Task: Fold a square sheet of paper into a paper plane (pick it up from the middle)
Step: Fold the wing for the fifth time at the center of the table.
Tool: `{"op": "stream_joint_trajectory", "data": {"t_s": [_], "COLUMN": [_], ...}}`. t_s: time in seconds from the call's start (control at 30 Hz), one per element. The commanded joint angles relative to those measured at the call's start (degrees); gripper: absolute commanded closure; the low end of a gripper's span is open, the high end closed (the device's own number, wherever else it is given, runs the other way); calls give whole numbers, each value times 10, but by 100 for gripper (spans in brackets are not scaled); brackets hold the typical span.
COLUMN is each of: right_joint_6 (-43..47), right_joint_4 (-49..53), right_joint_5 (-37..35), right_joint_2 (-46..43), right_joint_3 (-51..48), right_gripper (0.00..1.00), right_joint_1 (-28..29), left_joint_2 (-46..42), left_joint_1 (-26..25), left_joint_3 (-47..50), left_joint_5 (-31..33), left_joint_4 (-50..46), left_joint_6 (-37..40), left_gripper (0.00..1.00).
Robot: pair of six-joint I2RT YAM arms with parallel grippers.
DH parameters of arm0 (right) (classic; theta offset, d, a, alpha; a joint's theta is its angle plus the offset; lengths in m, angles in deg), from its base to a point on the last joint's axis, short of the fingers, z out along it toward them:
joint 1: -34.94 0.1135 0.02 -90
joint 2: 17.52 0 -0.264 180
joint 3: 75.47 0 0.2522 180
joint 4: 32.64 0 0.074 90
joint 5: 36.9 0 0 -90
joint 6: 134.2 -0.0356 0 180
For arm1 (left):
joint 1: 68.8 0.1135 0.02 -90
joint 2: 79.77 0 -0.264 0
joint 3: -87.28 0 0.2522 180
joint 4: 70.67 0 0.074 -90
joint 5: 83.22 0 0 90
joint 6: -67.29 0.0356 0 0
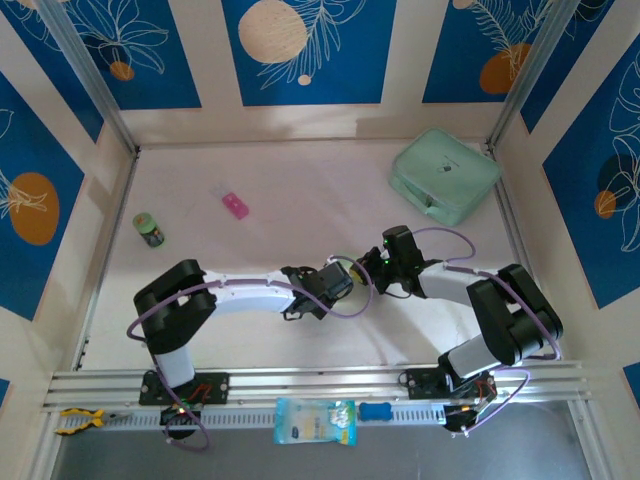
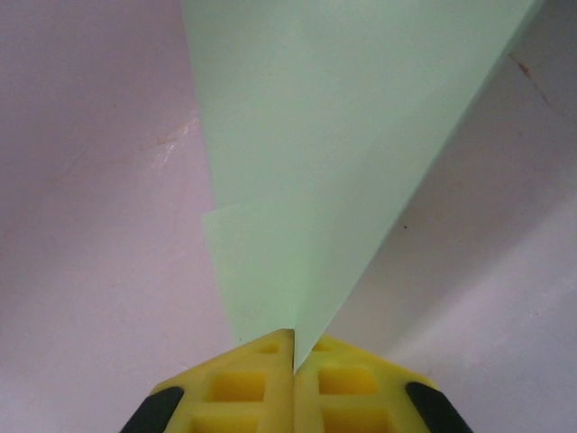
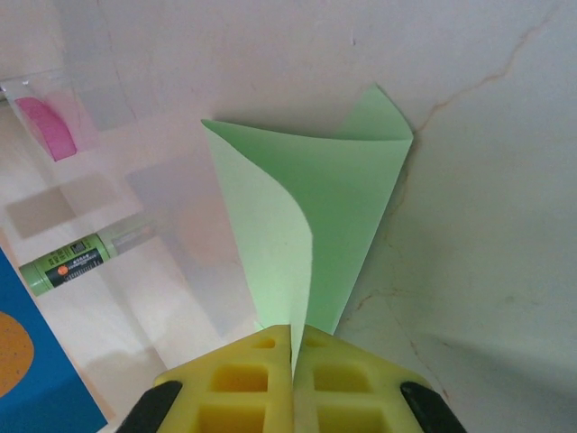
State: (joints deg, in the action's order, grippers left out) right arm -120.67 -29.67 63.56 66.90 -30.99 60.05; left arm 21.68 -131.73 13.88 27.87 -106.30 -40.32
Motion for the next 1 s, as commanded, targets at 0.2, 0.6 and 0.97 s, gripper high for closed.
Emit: {"op": "stream_joint_trajectory", "data": {"t_s": [0.2,0.6,0.97], "right_joint_6": [91,161,160], "right_joint_4": [103,191,159], "right_joint_5": [-22,-43,-3], "right_joint_2": [-79,-215,-203], "right_joint_3": [13,-12,-22], "right_gripper": [73,53,53], "right_joint_1": [-23,-72,-77], "left_joint_2": [-9,-15,0], "left_joint_1": [5,67,106], "left_joint_3": [5,23,55], "left_joint_5": [-44,-236,-331], "left_joint_4": [11,78,135], "left_joint_6": [-12,-46,-86], "left_gripper": [100,100,100]}}
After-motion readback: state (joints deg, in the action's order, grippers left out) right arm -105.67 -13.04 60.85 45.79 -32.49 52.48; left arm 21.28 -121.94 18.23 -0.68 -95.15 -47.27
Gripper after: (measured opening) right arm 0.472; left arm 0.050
